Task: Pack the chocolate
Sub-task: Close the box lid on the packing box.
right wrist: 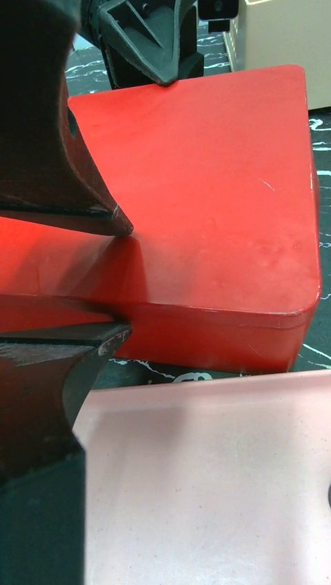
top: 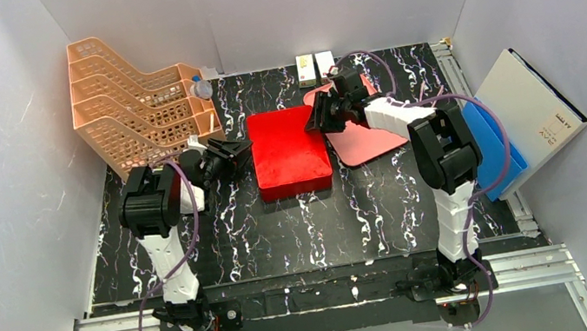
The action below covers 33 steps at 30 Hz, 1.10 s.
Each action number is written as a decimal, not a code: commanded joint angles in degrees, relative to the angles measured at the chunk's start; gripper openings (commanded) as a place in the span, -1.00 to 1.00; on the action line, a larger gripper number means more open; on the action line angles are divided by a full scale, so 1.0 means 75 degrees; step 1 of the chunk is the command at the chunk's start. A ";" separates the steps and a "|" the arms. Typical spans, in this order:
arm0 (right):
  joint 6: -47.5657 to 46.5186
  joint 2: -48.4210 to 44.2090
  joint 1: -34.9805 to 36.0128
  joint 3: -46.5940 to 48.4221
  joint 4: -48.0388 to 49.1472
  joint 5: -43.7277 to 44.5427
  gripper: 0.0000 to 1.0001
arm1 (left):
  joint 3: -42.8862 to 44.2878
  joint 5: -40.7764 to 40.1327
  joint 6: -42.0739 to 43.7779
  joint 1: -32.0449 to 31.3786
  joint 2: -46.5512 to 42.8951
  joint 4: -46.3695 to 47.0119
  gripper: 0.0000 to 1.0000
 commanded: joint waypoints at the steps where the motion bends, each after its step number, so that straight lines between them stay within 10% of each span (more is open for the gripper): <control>1: -0.0061 0.0362 0.0102 0.0333 -0.0364 -0.0244 0.10 | 0.1398 0.1156 0.0753 0.0011 0.0261 -0.1980 -0.19; 33: -0.0373 0.0596 0.0340 0.0597 -0.1442 -0.0210 -0.01 | 0.0679 -0.0012 0.2521 -0.0676 -0.0704 -0.5280 -0.41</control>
